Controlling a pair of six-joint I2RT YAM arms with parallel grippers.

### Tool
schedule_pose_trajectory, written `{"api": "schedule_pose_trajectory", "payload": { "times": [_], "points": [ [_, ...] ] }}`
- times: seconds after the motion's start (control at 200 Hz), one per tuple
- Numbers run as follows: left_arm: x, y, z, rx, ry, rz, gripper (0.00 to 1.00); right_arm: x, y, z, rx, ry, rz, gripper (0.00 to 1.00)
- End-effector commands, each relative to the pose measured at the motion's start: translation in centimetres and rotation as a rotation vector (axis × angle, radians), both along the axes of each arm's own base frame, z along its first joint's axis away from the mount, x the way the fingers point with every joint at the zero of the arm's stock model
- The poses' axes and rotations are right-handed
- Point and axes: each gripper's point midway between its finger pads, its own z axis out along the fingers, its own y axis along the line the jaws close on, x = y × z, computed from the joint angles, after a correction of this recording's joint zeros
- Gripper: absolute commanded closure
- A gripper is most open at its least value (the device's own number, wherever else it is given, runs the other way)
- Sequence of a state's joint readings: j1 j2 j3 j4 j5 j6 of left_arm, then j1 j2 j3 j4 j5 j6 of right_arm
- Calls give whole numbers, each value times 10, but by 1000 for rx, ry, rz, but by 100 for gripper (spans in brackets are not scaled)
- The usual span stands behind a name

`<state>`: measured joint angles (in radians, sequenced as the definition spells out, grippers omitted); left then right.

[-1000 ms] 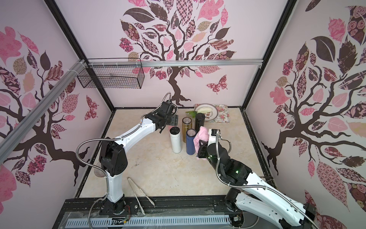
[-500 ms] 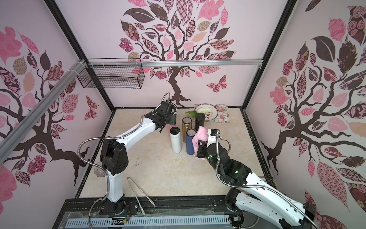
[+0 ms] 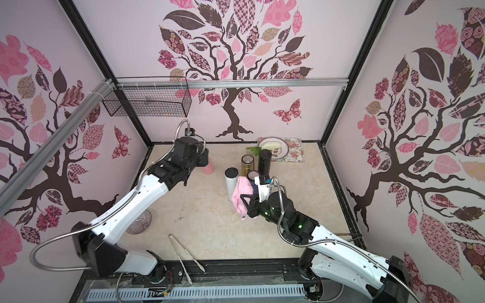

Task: Wipe the surface of the thermos
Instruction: Pick up the thermos from the center of the board, then wipe the dirt from the surface of the thermos.

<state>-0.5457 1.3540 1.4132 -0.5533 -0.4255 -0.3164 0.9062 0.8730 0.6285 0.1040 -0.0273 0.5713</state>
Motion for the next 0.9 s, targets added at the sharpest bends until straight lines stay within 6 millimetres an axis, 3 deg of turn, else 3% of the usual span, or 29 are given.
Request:
{"api": "schedule_pose_trajectory", "payload": {
  "times": [0.0,0.155,0.325,0.465,0.59,0.695,0.785,0.89],
  "points": [
    [-31,3,-15,-112,67,-23,100,-25,31,32,101,-77,163,100],
    [-85,-4,-30,-249,150,-132,100,-32,58,18,96,-27,237,100],
    [-121,-12,-35,-314,197,-204,100,-33,87,5,71,27,288,100],
    [-133,-23,-38,-307,217,-241,100,-32,114,7,71,32,340,100],
    [-135,-28,-44,-325,230,-255,100,-33,134,27,106,-2,393,100],
    [-137,-35,-48,-354,247,-281,100,-20,145,32,117,-5,350,100],
    [-138,-32,-48,-354,242,-274,100,-3,148,11,82,50,265,100],
    [-139,-27,-41,-366,205,-262,100,17,138,-48,-60,153,118,100]
  ]
}}
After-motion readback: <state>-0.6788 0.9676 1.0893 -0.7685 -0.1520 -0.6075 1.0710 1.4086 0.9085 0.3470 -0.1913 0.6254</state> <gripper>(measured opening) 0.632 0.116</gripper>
